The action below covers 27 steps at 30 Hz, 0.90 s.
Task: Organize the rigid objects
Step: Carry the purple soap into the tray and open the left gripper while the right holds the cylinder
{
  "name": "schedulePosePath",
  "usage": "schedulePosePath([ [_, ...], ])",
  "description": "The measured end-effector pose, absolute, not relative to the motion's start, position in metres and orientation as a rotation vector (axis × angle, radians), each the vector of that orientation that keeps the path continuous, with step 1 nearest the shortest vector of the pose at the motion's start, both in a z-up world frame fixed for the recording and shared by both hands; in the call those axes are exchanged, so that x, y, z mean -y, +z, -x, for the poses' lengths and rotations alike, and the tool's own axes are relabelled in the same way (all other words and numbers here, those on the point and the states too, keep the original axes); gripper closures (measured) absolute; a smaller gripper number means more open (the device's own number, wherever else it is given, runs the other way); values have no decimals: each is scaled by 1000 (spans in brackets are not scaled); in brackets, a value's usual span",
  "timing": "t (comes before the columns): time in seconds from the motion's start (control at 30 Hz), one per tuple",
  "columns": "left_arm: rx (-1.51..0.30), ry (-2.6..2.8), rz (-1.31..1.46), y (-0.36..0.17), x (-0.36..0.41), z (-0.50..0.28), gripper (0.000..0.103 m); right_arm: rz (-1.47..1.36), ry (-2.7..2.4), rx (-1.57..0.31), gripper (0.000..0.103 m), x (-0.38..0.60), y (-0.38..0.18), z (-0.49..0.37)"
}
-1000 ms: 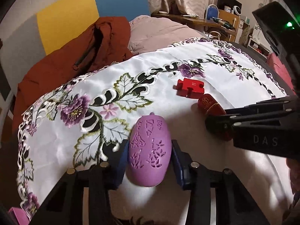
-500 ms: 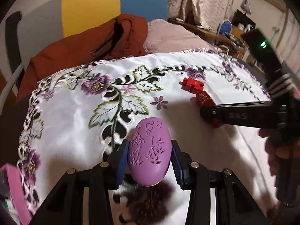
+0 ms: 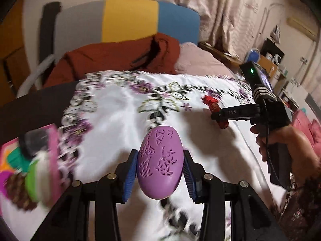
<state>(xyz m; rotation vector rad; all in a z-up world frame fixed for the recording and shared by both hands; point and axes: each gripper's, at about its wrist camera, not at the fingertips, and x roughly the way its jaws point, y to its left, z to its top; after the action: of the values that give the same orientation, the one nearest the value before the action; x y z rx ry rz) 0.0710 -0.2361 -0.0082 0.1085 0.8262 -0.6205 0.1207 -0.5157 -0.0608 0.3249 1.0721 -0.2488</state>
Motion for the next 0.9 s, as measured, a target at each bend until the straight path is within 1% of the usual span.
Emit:
schedulePosePath([
  [0.23, -813, -512, -38, -4, 168, -46, 59, -302, -224, -1046, 79, 504, -53, -118],
  [0.43, -784, -409, -28, -3, 112, -28, 59, -293, -169, -984, 79, 484, -36, -112],
  [0.6, -811, -324, 12, -13, 69, -24, 59, -268, -109, -959, 79, 457, -27, -107],
  [0.73, -830, -287, 36, -21, 50, -22, 60, -248, -72, -946, 79, 439, -24, -101],
  [0.8, -820, -268, 23, -23, 43, -20, 68, -246, -64, -941, 79, 433, -24, -99],
  [0.9, -811, -242, 9, -25, 34, -20, 68, -252, -56, -946, 79, 429, -26, -97],
])
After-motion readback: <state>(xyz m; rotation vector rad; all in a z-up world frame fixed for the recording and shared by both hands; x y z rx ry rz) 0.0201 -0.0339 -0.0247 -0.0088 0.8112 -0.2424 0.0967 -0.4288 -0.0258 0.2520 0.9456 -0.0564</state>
